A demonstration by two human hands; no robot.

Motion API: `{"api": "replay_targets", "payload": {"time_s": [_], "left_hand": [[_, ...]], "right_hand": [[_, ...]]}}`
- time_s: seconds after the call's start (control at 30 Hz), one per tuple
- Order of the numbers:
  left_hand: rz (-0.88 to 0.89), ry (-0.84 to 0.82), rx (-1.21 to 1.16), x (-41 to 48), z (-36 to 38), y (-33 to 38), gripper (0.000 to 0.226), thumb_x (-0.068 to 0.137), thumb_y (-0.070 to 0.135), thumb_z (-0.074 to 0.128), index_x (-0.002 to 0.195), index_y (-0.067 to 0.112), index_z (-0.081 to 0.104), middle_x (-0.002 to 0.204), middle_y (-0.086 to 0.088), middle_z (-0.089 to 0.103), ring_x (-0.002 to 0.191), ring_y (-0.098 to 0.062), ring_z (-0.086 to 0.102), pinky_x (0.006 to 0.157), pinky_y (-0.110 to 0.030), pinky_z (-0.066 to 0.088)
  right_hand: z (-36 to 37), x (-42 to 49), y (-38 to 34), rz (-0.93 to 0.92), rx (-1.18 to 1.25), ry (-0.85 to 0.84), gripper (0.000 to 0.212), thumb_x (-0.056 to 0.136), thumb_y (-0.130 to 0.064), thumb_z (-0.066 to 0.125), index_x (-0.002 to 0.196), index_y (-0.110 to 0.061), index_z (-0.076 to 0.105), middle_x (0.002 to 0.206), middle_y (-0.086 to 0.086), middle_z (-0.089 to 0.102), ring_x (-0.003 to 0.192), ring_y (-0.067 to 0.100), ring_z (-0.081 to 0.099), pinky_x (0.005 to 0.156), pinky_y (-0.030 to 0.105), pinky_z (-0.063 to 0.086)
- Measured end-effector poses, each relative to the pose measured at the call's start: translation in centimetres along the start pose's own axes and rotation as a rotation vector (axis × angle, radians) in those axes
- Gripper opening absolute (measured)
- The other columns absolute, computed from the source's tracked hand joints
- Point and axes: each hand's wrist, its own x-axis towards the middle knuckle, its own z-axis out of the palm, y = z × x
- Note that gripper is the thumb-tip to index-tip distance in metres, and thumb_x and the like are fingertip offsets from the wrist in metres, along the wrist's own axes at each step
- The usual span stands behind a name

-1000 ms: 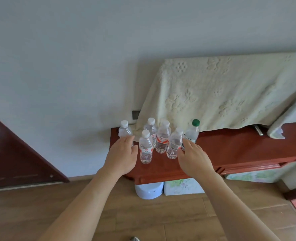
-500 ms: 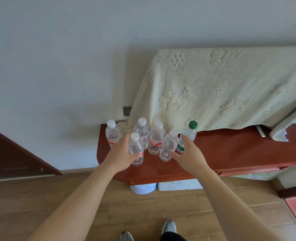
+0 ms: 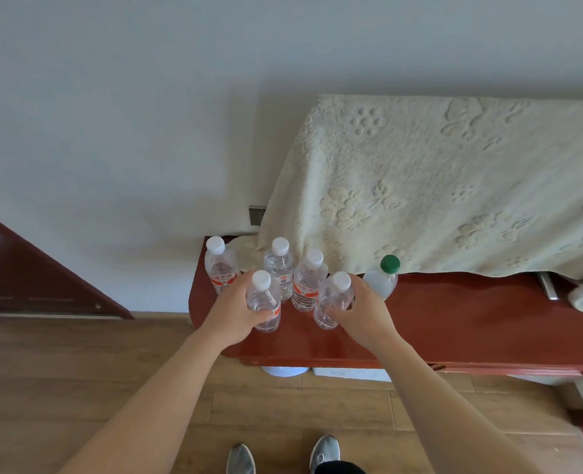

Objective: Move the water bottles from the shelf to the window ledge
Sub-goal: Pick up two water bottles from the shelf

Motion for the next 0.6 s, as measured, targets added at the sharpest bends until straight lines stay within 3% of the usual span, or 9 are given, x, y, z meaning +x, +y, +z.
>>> {"api": "replay_targets", "payload": {"time_s": [0.17, 0.47, 0.6], "left_hand": [[-0.012, 0.008, 0.013, 0.1, -0.1, 0.1, 0.064, 0.074, 0.035, 0.085, 0.128, 0.037, 0.050, 0.110, 0.030, 0.055, 0.099, 0.010, 0.052, 0.078, -0.009, 0.035], [0.030, -0.001, 0.016, -0.2, -1.0, 0.5, 0.062, 0.072, 0.037, 0.086, 0.122, 0.041, 0.050, 0.108, 0.029, 0.058, 0.100, 0.010, 0.054, 0.079, -0.011, 0.038], [0.060, 0.004, 0.015, -0.6, -1.9, 0.6, 0.064, 0.072, 0.039, 0.086, 0.124, 0.043, 0.049, 0.107, 0.031, 0.058, 0.099, 0.009, 0.055, 0.078, -0.012, 0.039]], "right_hand": [[0.4, 0.6, 0.3, 0.000, -0.003, 0.011, 0.051, 0.077, -0.040, 0.076, 0.122, -0.031, 0.053, 0.104, -0.013, 0.063, 0.092, 0.009, 0.061, 0.075, 0.030, 0.049], [0.3, 0.1, 0.5, -0.007, -0.024, 0.034, 0.047, 0.077, -0.040, 0.077, 0.118, -0.033, 0.056, 0.093, -0.018, 0.061, 0.082, 0.003, 0.059, 0.065, 0.021, 0.042], [-0.4, -0.5, 0.1, 0.012, -0.014, 0.036, 0.040, 0.074, -0.038, 0.080, 0.106, -0.033, 0.057, 0.084, -0.015, 0.065, 0.077, 0.005, 0.062, 0.062, 0.022, 0.046]]}}
